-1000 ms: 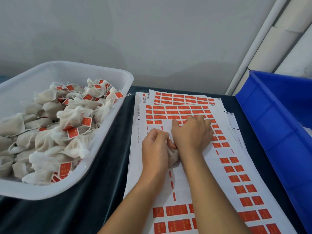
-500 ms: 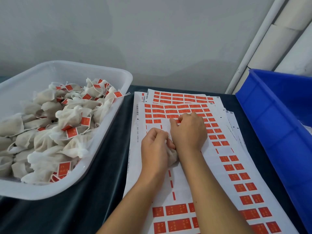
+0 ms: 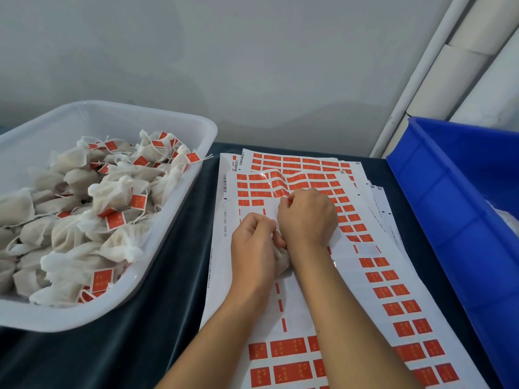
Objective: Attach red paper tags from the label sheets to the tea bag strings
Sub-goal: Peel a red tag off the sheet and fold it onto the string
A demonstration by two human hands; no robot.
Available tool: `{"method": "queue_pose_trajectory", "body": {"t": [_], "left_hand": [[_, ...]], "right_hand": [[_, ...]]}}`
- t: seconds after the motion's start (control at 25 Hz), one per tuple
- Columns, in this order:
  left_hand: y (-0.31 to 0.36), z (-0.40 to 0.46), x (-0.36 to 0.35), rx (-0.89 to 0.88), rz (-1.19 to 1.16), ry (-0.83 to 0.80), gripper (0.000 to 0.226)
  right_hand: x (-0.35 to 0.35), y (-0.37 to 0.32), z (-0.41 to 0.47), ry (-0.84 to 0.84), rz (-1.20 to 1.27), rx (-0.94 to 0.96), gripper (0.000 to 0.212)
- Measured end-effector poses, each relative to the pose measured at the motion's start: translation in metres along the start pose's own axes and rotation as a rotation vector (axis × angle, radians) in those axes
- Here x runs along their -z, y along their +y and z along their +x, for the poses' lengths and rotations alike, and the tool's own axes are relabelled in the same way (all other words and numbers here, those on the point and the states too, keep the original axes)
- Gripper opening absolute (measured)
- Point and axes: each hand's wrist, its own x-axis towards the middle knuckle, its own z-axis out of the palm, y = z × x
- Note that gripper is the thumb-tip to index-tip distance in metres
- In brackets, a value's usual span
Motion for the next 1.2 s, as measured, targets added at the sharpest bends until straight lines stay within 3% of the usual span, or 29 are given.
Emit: {"method": "queue_pose_trajectory", "body": {"t": [0.2,0.56,0.8,1.2], "left_hand": [[-0.001,0.002,0.000,0.003,-0.018,-0.006,0.012],[-0.002,0.004,-0.001,-0.008,-0.031,0.016,0.021],[0.000,0.003,0.000,0.007,-0.017,0.000,0.028],[0.003,0.001,0.000,-0.004,-0.015,0.010,0.027]], "right_hand": [[0.003,0.000,0.001,0.000,0.037,0.015,0.041],[0.002,0.002,0.016,-0.051,0.250,-0.103,0.031],[-0.004,-0.001,0.011,-0.033,0.190,0.030,0.031],[-0.007,0.001,0.013,-0.031,0.222,0.055,0.029]]}}
